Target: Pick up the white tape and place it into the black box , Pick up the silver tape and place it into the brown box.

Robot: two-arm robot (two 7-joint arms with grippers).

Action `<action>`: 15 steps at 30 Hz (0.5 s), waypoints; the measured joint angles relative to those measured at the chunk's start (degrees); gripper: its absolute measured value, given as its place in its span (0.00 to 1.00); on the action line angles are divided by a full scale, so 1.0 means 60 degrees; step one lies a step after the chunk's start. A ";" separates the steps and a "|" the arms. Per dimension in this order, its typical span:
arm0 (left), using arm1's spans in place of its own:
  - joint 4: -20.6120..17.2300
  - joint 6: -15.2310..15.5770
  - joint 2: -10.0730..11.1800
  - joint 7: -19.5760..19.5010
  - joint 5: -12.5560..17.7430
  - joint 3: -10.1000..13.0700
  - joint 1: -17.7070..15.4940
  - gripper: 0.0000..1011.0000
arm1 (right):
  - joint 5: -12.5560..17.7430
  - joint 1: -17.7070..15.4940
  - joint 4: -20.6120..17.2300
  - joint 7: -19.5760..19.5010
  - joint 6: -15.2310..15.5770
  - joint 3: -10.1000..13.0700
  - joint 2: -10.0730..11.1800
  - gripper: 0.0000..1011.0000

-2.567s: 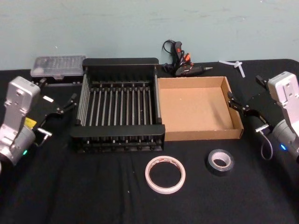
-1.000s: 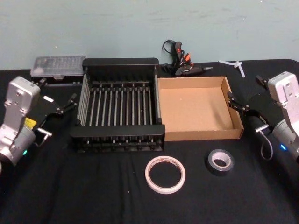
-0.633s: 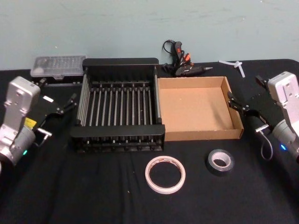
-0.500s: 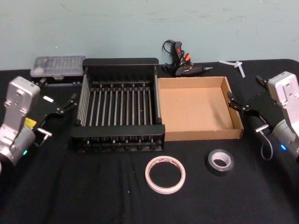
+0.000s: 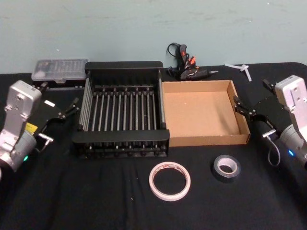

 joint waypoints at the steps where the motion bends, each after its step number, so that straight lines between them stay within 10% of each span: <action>1: 0.0000 0.0000 0.0000 0.0000 0.0000 0.0000 0.0000 0.99 | 0.0000 0.0000 0.0000 0.0000 0.0000 0.0000 0.0000 0.99; 15: 0.0000 0.0000 0.0000 0.0000 0.0000 0.0000 0.0000 0.99 | 0.0295 -0.0237 -0.0336 0.0438 0.0194 0.0379 -0.0057 0.99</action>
